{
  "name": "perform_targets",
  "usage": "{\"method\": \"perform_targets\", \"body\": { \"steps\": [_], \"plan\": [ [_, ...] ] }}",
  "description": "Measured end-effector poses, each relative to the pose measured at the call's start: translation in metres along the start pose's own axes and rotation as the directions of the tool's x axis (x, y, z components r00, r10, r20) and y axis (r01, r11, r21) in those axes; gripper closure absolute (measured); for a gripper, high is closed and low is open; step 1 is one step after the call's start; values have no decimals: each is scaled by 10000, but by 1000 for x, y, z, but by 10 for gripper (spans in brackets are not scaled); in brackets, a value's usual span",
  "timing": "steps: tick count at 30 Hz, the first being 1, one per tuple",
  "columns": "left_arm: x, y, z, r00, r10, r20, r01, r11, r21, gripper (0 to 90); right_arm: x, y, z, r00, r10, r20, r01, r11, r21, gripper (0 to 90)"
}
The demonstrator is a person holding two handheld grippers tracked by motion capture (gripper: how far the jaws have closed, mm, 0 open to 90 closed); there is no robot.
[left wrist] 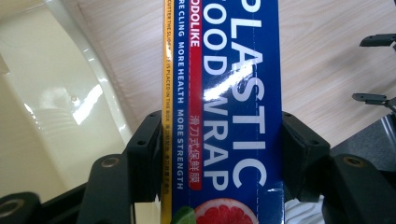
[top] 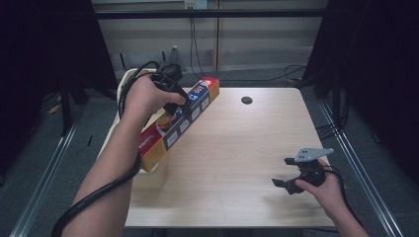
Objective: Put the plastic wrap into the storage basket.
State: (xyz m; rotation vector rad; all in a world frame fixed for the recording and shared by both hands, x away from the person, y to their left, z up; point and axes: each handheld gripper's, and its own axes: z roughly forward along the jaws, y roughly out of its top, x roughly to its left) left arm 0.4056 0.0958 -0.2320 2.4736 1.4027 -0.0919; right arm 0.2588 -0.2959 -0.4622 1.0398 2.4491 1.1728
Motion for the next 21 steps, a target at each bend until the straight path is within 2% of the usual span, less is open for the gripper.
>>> {"method": "perform_targets", "body": {
  "steps": [12, 21],
  "plan": [
    [14, -8, -16, 9981, -506, -358, 503, 9987, -104, 413, 0, 0, 0, 10000, 32, 33, -32, 10000, 4, 58],
    [21, -11, -25, 9960, -794, -413, 786, 9967, -210, 413, 0, 0, 0, 10000, 17, 36, -17, 10000, 3, 58]
  ]
}}
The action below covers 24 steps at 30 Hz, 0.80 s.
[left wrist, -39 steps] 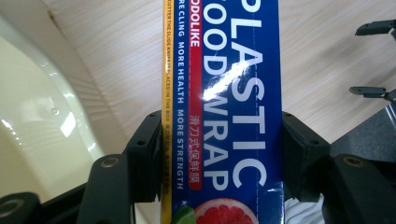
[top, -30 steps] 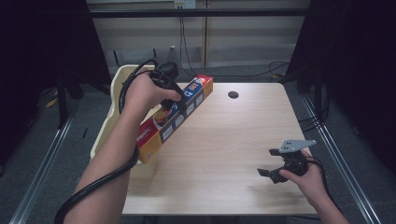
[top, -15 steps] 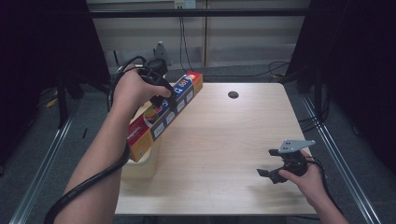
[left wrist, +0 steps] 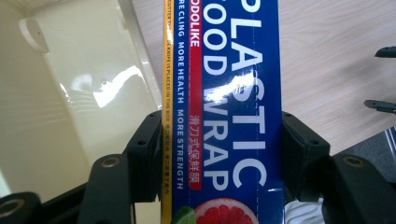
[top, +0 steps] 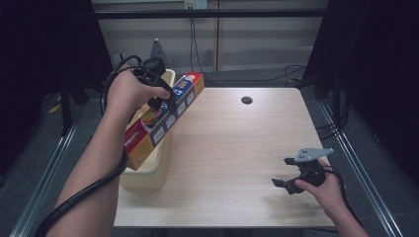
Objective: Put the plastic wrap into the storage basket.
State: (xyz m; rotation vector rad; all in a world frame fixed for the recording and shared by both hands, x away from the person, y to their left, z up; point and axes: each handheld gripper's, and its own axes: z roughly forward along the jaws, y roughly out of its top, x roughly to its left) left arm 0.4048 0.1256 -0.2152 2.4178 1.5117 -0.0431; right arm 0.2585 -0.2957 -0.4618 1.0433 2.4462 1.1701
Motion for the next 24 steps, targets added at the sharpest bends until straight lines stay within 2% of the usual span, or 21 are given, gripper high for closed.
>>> {"method": "perform_targets", "body": {
  "steps": [2, 11, 13, 19, 20, 22, 23, 24],
  "plan": [
    [1, 0, -1, 9999, -136, 33, 136, 9999, -29, 413, 0, 0, 0, 10000, 14, -4, -14, 10000, 0, 58],
    [7, -3, -6, 9995, -306, -67, 305, 9995, -58, 413, 0, 0, 0, 10000, 14, -59, -14, 10000, 3, 58],
    [8, -4, -7, 9988, -482, -31, 482, 9987, -172, 413, 0, 0, 0, 10000, 0, -33, 0, 10000, 7, 58],
    [11, -6, -12, 9985, -544, -95, 543, 9984, -163, 412, 0, 0, 0, 10000, -22, -24, 22, 10000, -1, 58],
    [12, -7, -13, 9976, -689, -48, 688, 9973, -260, 412, 0, 0, 0, 10000, -28, -31, 28, 10000, 10, 58],
    [14, -8, -14, 9979, -635, -133, 632, 9978, -219, 413, 1, 0, 0, 10000, -24, -5, 24, 10000, 14, 58],
    [14, -9, -13, 9970, -771, -96, 768, 9966, -295, 412, 1, 0, 0, 10000, -17, -12, 17, 10000, 15, 58],
    [16, -9, -14, 9976, -671, -181, 666, 9974, -268, 412, 1, 0, 0, 10000, -27, -30, 27, 10000, 10, 58]
  ]
}}
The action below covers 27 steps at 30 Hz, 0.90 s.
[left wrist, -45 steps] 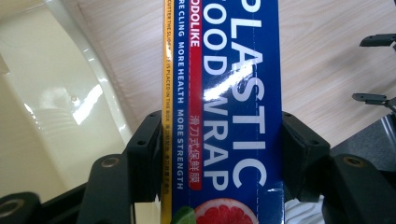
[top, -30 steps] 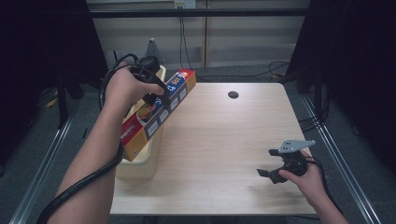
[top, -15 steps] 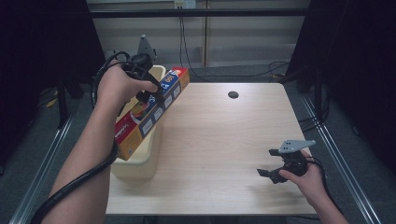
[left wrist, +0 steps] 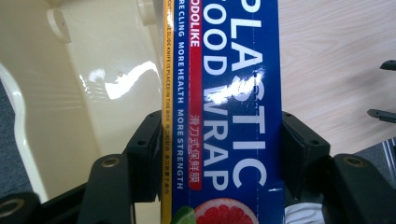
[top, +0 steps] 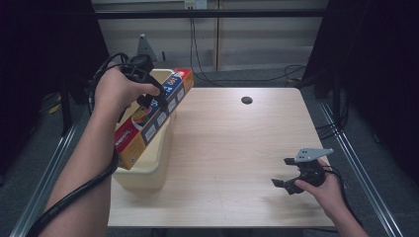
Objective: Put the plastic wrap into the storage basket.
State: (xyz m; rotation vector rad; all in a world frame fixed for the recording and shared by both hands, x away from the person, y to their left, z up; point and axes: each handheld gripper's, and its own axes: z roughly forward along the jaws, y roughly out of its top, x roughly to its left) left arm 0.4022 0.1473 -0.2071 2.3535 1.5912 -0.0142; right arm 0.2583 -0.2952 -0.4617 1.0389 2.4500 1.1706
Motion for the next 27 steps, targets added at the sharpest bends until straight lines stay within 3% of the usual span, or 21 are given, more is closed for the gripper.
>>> {"method": "perform_targets", "body": {
  "steps": [9, 11, 23, 27],
  "plan": [
    [9, -4, -2, 9989, -478, -1, 478, 9988, -131, 412, 0, 1, 1, 10000, -53, -14, 53, 10000, -31, 58],
    [11, -5, -4, 9992, -399, -64, 398, 9991, -144, 412, 0, 2, 2, 10000, -28, -69, 28, 10000, -34, 58],
    [21, -12, -10, 9961, -866, -149, 862, 9960, -252, 412, 0, 4, 4, 9999, -105, -56, 105, 9999, -47, 58],
    [25, -14, -13, 9958, -864, -306, 853, 9957, -360, 412, 1, 5, 5, 9999, -109, -109, 109, 9999, -27, 58]
  ]
}}
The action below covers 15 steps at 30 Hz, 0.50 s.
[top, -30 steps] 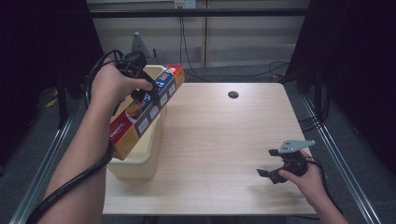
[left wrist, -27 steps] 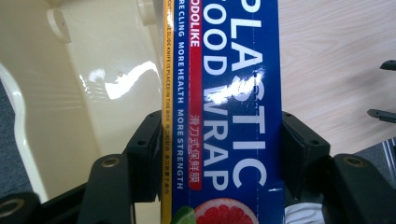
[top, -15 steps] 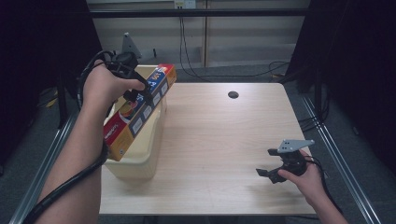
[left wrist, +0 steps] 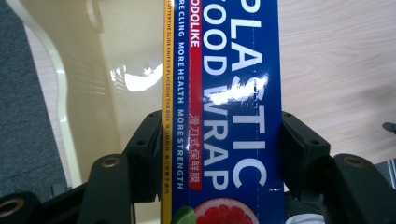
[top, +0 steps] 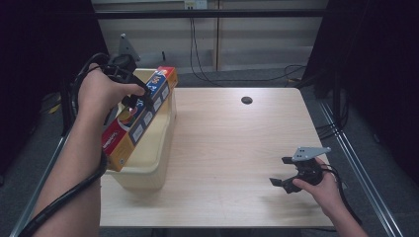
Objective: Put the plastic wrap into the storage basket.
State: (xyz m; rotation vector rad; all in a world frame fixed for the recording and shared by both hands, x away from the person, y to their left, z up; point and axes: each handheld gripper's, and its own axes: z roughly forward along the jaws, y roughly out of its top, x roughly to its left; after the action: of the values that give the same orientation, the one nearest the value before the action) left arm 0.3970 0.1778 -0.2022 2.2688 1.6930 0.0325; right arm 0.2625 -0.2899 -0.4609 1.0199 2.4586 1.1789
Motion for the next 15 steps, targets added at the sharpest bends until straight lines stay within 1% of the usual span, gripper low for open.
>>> {"method": "perform_targets", "body": {
  "steps": [3, 4, 5, 9, 12, 15],
  "plan": [
    [3, -1, -2, 9999, -141, 18, 141, 9999, -14, 412, 0, 0, 0, 10000, -23, 28, 23, 10000, -6, 58],
    [3, -2, -2, 9999, -167, -41, 167, 9999, -46, 412, 0, 0, 1, 10000, -42, 3, 42, 10000, 0, 58],
    [5, -2, -2, 9999, -132, -12, 132, 9999, -58, 412, 0, 0, 1, 10000, -33, 32, 33, 10000, 15, 58],
    [9, -3, -1, 9992, -377, -104, 375, 9992, -155, 411, 1, 1, 1, 10000, -60, -24, 60, 10000, -13, 58],
    [11, -4, 0, 9990, -412, -199, 411, 9991, -57, 411, 0, 1, 1, 10000, -48, -3, 48, 10000, -4, 58],
    [13, -4, 3, 9983, -544, -227, 543, 9985, -64, 411, 0, 1, 1, 10000, -41, 2, 41, 10000, -13, 58]
  ]
}}
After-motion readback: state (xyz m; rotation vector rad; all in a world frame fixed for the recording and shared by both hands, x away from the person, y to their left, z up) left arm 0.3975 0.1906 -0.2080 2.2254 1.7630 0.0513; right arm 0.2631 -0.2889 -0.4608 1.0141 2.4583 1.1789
